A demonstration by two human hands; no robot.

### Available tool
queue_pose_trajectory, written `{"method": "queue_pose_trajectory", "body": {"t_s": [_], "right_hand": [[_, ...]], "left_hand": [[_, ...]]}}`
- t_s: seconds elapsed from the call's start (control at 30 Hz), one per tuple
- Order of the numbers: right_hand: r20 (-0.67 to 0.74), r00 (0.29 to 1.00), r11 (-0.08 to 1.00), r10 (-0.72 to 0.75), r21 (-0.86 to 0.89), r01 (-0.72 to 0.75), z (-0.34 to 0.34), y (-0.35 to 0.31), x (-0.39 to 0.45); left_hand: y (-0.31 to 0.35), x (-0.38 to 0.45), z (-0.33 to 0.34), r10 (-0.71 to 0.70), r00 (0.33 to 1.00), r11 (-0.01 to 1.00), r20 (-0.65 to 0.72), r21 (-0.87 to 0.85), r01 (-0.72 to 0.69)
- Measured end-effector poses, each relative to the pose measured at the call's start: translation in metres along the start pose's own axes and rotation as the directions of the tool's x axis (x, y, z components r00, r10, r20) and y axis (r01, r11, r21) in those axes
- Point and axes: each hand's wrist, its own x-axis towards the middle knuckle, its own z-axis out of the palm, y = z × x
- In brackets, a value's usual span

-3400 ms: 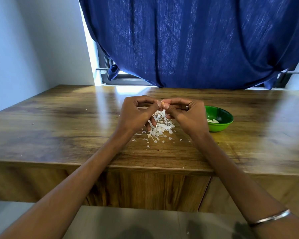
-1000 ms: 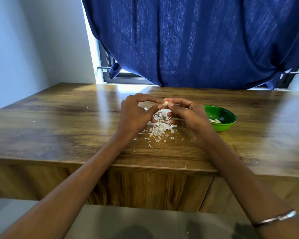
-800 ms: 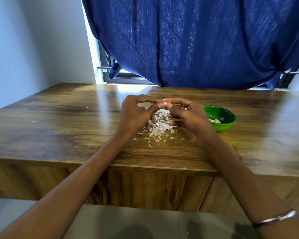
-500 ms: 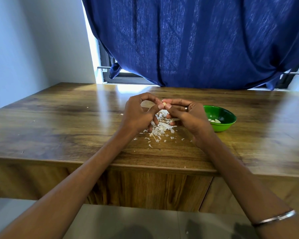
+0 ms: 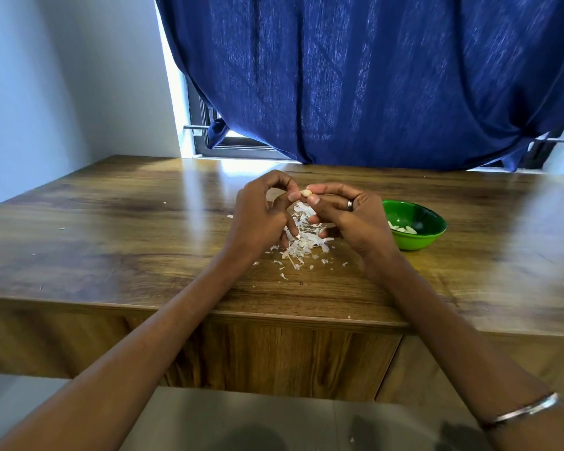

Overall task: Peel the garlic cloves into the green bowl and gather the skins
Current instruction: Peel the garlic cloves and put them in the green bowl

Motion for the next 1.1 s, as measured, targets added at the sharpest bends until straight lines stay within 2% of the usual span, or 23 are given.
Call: {"method": "queue_pose_trajectory", "body": {"t_s": [0.1,0.33,0.5,0.63,0.97,1.1], "right_hand": [[-0.003,0.999,0.998,0.035,0.044,-0.035,-0.0009,-0.0012,0.0005],[-0.003,0.999,0.999,0.032,-0.009,-0.032,-0.0021,-0.0002,0.0005],[0.012,0.999,0.998,0.040,-0.040,-0.040,-0.0017,-0.0002,0.0002],[0.008,0.999,0.997,0.050,-0.051,-0.050,-0.0016,-0.0002,0.0002],[0.031,0.999,0.998,0.038,-0.044,-0.037,-0.0019,-0.0001,-0.0027],[0.007,1.000,0.997,-0.006,-0.074,0.006,-0.0007,0.0003,-0.0028]], "left_hand": [[0.0023,-0.0003,-0.0024,0.027,0.999,0.999,-0.017,-0.038,-0.028],[0.0057,-0.0028,-0.0033,0.026,0.999,0.999,-0.023,-0.020,-0.027],[0.0072,-0.0040,-0.0046,0.041,0.996,0.999,-0.084,0.016,-0.040],[0.0069,-0.0052,-0.0038,0.059,0.997,0.998,-0.053,0.041,-0.057],[0.0021,-0.0066,-0.0014,0.304,0.951,0.930,-0.051,0.234,-0.284],[0.0015,-0.0053,-0.0011,0.305,0.952,0.928,-0.042,0.239,-0.286]]}}
